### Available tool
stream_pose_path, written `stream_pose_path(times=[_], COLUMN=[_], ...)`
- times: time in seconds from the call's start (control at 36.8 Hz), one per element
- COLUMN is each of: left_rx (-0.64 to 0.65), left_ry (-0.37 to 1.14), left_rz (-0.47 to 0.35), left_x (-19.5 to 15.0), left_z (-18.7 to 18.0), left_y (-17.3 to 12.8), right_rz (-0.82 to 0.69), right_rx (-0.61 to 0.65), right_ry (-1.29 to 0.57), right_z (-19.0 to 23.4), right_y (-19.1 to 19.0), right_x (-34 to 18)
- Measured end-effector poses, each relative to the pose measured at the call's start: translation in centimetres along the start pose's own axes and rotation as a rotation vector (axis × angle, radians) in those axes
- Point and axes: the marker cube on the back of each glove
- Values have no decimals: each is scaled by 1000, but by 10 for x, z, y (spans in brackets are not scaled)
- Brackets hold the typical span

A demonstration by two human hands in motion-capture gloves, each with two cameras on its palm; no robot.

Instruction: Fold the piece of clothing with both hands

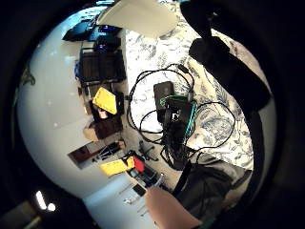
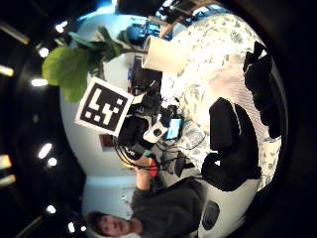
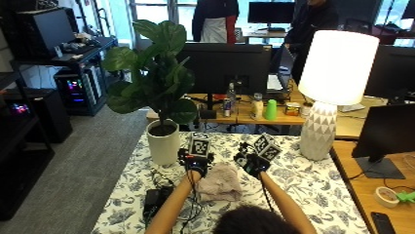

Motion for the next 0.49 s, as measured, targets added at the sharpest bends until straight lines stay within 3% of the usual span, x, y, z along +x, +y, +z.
stream_pose_path(times=[0.08,0.16,0.24,0.35,0.49], left_rx=[-54,20,47,20,-46], left_ry=[-25,-45,-55,-56,-61], left_rz=[68,26,-5,59,122], left_x=[11,20,28,38,45], left_z=[-5,-9,-10,-8,-3], left_y=[16,11,4,0,-4], right_rz=[-7,-45,18,48,191], right_rx=[72,117,104,46,75], right_ry=[34,53,38,-35,129], right_z=[-15,-25,-30,-28,-24], right_y=[7,17,37,49,39], right_x=[12,14,-2,-16,4])
